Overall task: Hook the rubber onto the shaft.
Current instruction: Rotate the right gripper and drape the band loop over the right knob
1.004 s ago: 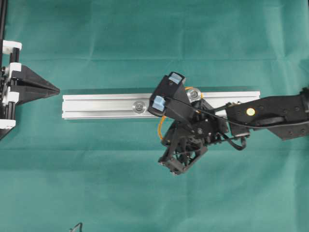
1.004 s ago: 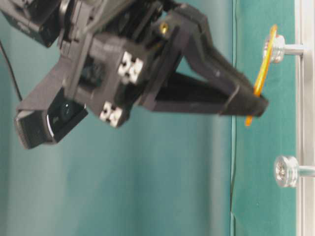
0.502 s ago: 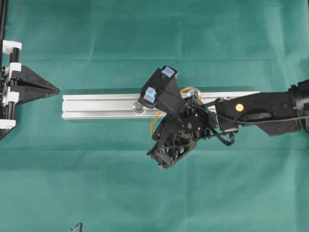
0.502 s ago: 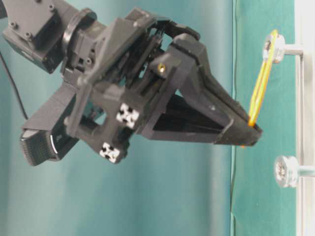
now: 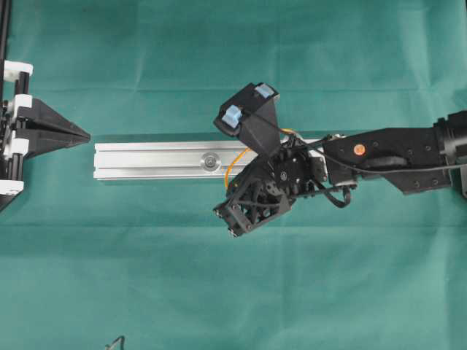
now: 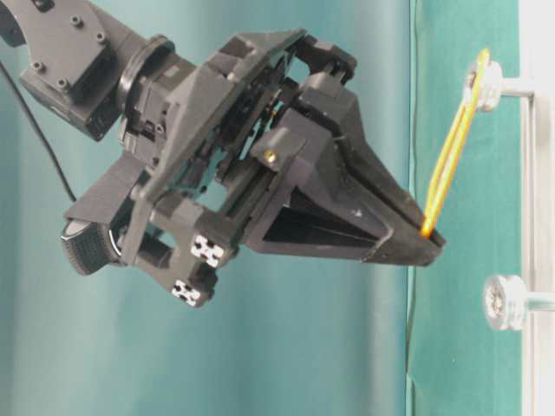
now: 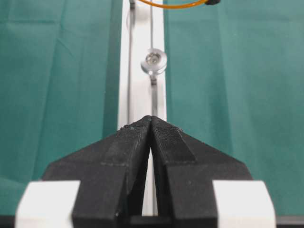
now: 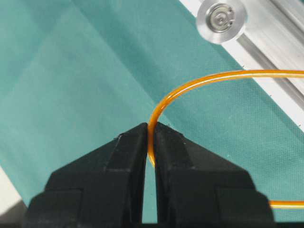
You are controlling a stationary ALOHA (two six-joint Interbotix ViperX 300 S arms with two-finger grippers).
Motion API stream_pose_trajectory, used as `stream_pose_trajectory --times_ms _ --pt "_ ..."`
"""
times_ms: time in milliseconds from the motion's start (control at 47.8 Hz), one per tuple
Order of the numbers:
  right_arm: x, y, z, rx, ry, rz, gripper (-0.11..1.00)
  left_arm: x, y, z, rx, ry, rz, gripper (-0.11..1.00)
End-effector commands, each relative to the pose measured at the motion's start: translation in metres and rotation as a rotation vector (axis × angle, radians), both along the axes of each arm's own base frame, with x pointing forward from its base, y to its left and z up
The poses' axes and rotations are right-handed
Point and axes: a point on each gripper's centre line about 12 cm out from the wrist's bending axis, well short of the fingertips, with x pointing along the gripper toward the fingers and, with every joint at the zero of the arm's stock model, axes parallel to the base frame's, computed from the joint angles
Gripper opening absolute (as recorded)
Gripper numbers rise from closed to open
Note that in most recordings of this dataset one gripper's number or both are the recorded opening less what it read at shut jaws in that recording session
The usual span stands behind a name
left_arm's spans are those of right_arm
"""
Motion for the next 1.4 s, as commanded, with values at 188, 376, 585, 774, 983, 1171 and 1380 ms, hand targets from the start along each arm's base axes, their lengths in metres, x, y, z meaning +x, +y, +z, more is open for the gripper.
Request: stream_pose_trajectory --times_ms 188,376,585,774,983,1171,1380 --pt "0.006 -0.004 0.016 0.051 -0.058 -0.063 0.07 0.003 0.000 0.010 0.004 -0.025 0.001 0.00" --pt "0.005 -0.005 0.014 0.079 -0.048 -0.101 0.07 0.003 0.001 0.010 0.005 -0.025 0.002 0.00" --pt "0.006 -0.005 0.015 0.085 -0.050 -0.106 0.07 0.003 0.000 0.010 0.004 -0.025 0.001 0.00" --pt "0.006 -0.010 0.014 0.072 -0.053 -0.112 0.07 0.003 0.000 0.010 0.003 -0.025 0.001 0.00" --pt "0.008 -0.022 0.010 0.052 -0.048 -0.130 0.07 0.003 0.000 0.010 0.003 -0.025 0.001 0.00" --pt "0.010 -0.032 0.006 0.033 -0.042 -0.143 0.07 0.003 0.000 0.010 0.003 -0.025 0.001 0.00" --pt "0.010 -0.042 0.004 0.016 -0.035 -0.158 0.07 0.003 0.000 0.010 0.003 -0.025 0.001 0.00"
